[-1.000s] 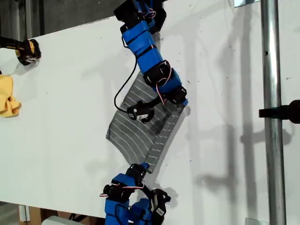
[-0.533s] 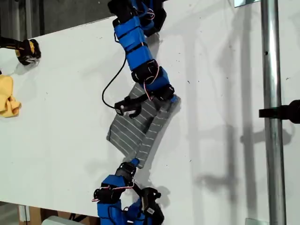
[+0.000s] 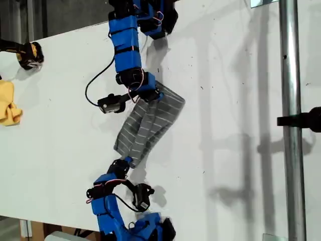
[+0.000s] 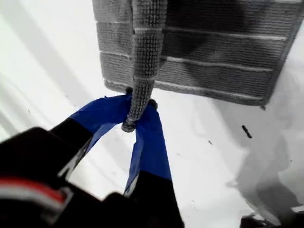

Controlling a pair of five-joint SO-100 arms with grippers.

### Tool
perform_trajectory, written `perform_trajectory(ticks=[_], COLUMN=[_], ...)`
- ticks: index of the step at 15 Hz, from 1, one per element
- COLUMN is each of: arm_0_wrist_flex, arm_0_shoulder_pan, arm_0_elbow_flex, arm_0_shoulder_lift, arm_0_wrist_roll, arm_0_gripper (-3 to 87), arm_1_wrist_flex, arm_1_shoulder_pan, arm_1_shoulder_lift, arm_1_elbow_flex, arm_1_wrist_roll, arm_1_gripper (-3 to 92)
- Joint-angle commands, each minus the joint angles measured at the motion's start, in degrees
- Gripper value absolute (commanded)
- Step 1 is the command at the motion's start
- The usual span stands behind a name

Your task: Grasp corners of a towel and fold twice.

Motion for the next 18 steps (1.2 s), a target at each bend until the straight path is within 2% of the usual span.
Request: perform_trajectory(ticks=[1, 3, 6, 10, 13, 18], arm_0_wrist_flex=[0.26, 0.53, 4.04, 4.75, 4.66, 8.53], arm_0_shoulder_pan=[-4.39, -7.38, -10.99, -12.39, -11.69, -9.58], arm_0_elbow_flex=[-13.01, -22.59, -37.62, -41.22, -40.17, -39.46], arm_0_shoulder_lift=[-5.10, -11.69, -21.27, -22.94, -23.99, -27.77], arm_0_wrist_roll=[4.48, 7.91, 11.16, 12.57, 12.57, 10.81], arm_0_gripper=[-1.5, -1.5, -1.4, -1.4, -1.4, -1.4], arm_1_wrist_flex=[1.67, 3.43, 5.27, 6.24, 5.71, 2.11], arm_1_shoulder_pan=[4.92, 9.49, 16.61, 23.03, 18.63, 7.38], arm_1_shoulder_lift=[6.42, 9.93, 16.52, 23.99, 23.03, 17.49], arm_1_elbow_flex=[0.88, 2.20, 4.22, 4.92, 6.33, 12.66], arm_1_wrist_roll=[-2.55, -5.27, -10.81, -19.86, -18.37, -8.88], arm_1_gripper=[-0.2, -0.2, -0.2, -0.2, -0.2, -0.2])
